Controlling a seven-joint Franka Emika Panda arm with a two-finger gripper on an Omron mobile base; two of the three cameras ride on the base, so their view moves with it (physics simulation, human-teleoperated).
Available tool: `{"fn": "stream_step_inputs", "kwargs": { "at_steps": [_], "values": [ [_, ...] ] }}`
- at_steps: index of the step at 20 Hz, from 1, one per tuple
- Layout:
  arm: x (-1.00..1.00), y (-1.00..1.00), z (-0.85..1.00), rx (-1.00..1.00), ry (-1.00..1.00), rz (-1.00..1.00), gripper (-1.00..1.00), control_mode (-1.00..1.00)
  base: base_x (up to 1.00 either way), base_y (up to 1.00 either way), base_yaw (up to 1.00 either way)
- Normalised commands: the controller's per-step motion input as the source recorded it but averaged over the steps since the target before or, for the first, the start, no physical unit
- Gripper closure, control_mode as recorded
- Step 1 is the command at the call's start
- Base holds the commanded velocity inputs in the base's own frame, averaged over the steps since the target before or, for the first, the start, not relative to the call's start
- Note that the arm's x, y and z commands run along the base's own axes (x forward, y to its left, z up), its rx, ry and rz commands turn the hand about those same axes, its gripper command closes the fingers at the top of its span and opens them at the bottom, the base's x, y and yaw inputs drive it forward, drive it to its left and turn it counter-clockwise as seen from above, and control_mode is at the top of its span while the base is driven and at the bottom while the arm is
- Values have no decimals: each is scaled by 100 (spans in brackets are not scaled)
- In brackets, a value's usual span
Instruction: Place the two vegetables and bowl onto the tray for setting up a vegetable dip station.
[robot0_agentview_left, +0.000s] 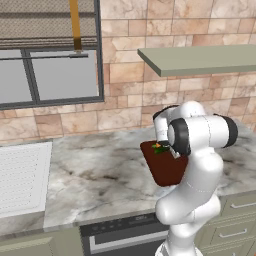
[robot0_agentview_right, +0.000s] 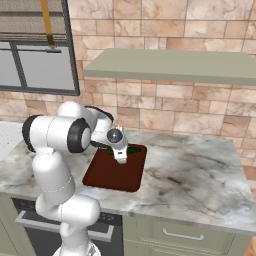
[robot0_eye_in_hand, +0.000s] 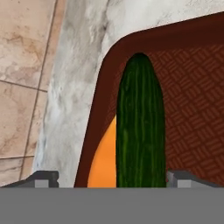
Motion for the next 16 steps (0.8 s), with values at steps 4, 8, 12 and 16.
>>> {"fn": "stream_step_inputs", "kwargs": {
  "at_steps": [4,8,12,16],
  "values": [
    [0,-9,29,0,1,0,-100,-100,0,0,0],
    [0,-3,32,0,4,0,-100,-100,0,0,0],
    [0,-1,38,0,5,0,-100,-100,0,0,0],
    [-15,-2,47,-3,4,0,-100,-100,0,0,0]
  ]
}}
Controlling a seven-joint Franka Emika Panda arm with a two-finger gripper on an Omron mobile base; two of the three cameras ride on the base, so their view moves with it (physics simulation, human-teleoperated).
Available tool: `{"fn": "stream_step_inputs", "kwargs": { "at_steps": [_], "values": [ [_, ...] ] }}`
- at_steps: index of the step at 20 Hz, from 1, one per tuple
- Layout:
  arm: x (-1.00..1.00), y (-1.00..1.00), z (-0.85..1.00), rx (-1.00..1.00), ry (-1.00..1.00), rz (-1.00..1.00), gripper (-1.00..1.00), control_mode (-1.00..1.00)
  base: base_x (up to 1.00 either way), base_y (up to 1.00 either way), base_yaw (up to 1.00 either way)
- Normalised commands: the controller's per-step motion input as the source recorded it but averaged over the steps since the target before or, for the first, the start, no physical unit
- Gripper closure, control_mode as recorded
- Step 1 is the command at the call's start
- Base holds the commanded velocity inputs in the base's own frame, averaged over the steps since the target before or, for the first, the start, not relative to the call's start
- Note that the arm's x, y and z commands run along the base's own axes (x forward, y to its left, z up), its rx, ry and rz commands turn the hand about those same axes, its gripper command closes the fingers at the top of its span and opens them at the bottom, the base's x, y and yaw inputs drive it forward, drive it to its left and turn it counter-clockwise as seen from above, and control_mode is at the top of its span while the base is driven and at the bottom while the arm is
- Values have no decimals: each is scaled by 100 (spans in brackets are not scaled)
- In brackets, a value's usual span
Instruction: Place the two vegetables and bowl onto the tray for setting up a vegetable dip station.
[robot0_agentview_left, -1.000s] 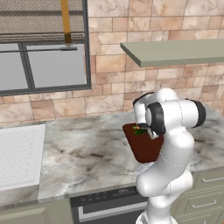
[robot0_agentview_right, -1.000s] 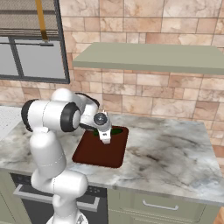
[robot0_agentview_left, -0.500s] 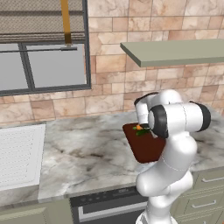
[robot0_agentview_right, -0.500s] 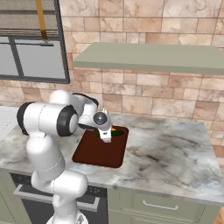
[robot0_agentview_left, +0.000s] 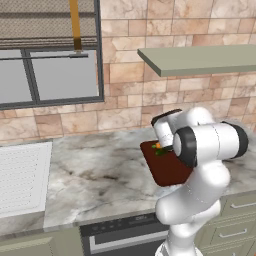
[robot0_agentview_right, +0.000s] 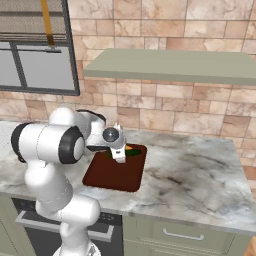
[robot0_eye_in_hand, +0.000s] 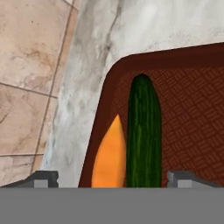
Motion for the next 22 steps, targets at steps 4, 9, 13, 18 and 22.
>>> {"fn": "stream_step_inputs", "kwargs": {
  "at_steps": [4,9,13,18,22],
  "values": [
    [-45,-1,58,-5,1,0,-100,-100,0,0,0],
    [-39,-1,74,-5,8,0,-100,-100,0,0,0],
    [-21,0,88,-3,16,0,-100,-100,0,0,0],
    [-1,0,99,-2,24,0,-100,-100,0,0,0],
    [-3,0,92,-3,27,0,-100,-100,0,0,0]
  ]
}}
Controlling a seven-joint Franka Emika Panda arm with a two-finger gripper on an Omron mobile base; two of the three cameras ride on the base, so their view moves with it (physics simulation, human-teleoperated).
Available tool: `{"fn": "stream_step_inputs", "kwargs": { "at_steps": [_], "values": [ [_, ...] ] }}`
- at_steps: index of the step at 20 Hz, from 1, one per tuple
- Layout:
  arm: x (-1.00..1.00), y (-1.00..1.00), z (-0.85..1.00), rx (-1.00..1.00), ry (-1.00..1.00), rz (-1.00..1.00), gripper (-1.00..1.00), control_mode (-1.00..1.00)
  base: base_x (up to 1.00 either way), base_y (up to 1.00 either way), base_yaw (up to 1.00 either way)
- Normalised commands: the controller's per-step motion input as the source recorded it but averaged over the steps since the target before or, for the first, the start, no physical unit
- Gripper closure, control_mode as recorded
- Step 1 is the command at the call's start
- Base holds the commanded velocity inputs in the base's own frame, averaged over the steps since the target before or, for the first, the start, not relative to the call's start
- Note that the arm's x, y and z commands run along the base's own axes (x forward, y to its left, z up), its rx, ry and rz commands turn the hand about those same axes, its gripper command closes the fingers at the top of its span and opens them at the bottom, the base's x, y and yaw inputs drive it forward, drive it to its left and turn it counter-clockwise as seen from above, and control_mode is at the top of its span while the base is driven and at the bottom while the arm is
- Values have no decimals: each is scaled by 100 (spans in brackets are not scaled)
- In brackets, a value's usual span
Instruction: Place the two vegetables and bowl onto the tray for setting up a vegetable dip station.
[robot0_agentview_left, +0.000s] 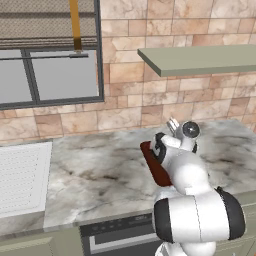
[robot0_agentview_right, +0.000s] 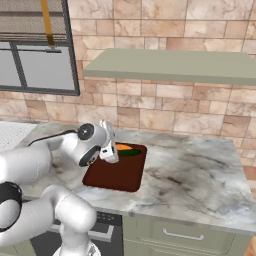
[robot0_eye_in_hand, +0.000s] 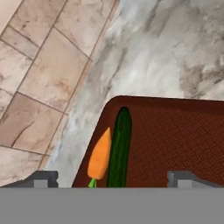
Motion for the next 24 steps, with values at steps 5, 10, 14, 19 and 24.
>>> {"fn": "stream_step_inputs", "kwargs": {
  "at_steps": [5,10,14,19,24],
  "values": [
    [-10,0,88,-6,33,0,-100,-100,0,0,0],
    [-33,0,51,-11,27,0,-100,-100,0,0,0],
    [-55,-3,12,-9,15,6,-100,-100,0,0,0],
    [-82,-6,-7,2,-1,10,-100,-100,0,0,0],
    [-65,0,0,7,0,12,-100,-100,0,0,0]
  ]
}}
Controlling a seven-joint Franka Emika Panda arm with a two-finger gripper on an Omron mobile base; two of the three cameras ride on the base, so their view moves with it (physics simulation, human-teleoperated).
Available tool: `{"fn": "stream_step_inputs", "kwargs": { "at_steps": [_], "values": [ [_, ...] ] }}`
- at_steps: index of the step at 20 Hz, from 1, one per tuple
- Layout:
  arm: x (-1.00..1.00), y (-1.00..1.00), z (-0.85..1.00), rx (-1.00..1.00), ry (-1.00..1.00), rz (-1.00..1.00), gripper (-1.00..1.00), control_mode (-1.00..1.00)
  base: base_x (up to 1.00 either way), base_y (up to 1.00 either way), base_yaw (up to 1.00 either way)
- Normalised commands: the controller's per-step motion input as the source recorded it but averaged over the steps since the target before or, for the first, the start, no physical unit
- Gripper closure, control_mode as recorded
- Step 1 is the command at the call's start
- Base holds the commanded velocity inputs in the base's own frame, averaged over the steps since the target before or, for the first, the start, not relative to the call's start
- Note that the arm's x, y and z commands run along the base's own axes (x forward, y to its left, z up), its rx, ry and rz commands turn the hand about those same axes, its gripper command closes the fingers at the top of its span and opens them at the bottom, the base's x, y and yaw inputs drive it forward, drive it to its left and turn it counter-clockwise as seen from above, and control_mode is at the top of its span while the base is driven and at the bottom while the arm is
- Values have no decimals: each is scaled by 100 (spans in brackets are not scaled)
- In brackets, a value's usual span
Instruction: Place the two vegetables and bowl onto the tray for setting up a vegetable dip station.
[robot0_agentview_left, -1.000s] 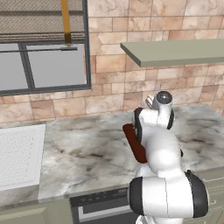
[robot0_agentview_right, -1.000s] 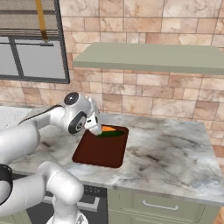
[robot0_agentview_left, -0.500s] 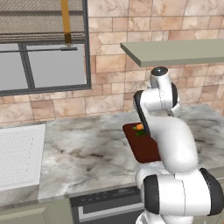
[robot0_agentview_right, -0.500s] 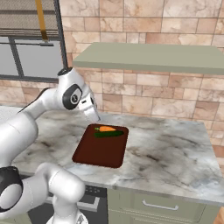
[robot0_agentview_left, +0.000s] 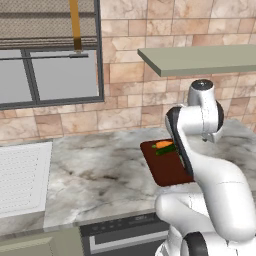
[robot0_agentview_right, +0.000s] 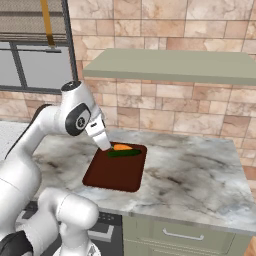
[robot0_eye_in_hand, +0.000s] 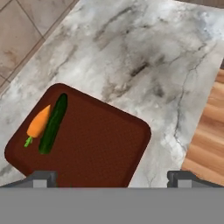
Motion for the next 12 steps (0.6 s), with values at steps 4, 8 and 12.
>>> {"fn": "stream_step_inputs", "kwargs": {
  "at_steps": [4,8,12],
  "values": [
    [-22,3,0,2,0,11,-100,-100,0,0,0],
    [-1,3,0,0,0,8,-100,-100,0,0,0],
    [-16,0,0,0,0,4,-100,-100,0,0,0]
  ]
}}
